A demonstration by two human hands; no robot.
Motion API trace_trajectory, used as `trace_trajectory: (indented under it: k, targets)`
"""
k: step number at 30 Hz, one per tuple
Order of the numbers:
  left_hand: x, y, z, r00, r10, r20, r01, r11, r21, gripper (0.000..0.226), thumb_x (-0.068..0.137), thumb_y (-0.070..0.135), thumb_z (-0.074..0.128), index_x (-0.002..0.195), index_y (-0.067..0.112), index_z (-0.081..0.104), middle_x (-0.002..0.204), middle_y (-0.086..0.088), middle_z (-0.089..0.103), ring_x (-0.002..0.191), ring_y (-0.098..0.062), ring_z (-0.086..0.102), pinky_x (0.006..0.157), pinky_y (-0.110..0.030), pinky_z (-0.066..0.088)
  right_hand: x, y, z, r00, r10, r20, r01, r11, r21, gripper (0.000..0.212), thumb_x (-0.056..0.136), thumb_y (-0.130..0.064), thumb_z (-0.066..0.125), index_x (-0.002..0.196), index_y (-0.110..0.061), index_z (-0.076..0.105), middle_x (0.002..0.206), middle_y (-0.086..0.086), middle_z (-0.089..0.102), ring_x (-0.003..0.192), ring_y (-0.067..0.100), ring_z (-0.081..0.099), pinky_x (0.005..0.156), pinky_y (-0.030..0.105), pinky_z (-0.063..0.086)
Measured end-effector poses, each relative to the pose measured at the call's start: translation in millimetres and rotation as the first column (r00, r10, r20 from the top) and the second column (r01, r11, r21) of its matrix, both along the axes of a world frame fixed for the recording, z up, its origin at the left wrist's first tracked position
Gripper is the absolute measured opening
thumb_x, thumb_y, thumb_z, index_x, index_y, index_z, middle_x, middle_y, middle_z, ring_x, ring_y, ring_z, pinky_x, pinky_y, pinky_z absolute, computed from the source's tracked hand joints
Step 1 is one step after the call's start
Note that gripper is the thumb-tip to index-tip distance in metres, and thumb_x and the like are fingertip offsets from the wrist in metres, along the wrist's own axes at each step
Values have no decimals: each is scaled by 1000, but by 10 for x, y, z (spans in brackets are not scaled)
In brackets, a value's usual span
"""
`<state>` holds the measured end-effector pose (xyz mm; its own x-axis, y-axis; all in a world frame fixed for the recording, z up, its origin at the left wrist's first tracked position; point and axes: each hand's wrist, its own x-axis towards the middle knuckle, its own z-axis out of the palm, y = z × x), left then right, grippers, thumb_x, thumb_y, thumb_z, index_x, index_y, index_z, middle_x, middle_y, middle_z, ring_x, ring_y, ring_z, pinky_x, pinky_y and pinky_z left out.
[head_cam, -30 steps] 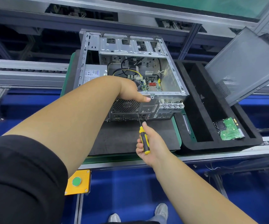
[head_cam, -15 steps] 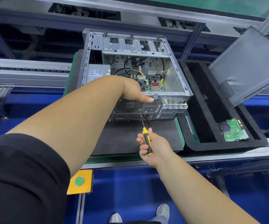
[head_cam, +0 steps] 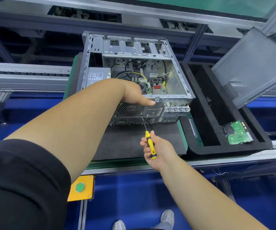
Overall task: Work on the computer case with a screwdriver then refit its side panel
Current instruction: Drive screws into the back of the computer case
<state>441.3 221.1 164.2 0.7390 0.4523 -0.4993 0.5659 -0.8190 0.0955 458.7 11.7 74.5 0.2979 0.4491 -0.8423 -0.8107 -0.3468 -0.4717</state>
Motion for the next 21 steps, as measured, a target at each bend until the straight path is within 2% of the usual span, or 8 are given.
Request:
trace_trajectory:
  k: [5,9,17,21]
  targets:
    - [-9,-5,7,1000,11,1,-11,1000,-8,112,70,91,36,151,15,31,159,-3,27,144,-25,29,115,-45,26,-13,35,12,993,-6,-119,5,1000,-10,50,99,-50,48,76,-10,67,65,3,63,39,9,43,34,19,35]
    - [-10,-8,9,1000,8,0,-8,1000,-12,112,70,91,35,151,14,31,158,-4,28,143,-25,30,114,-44,26,32,4,35,990,18,-139,-16,1000,20,49,100,-49,48,76,-10,66,66,3,62,40,9,43,34,19,35]
    - [-23,-18,-9,999,16,42,-14,999,-35,117,66,93,35,150,13,31,158,-5,28,144,-25,30,115,-43,25,4,-86,108,999,30,-14,-29,999,31,49,104,-42,44,86,-4,69,59,3,57,40,9,41,36,19,34]
    - [-59,-49,29,997,6,77,-1,998,-64,119,63,95,30,149,13,35,159,-3,26,144,-25,28,115,-43,24,-4,-121,126,990,125,64,-121,991,-62,48,104,-41,44,90,-5,73,61,2,60,43,10,45,39,20,38]
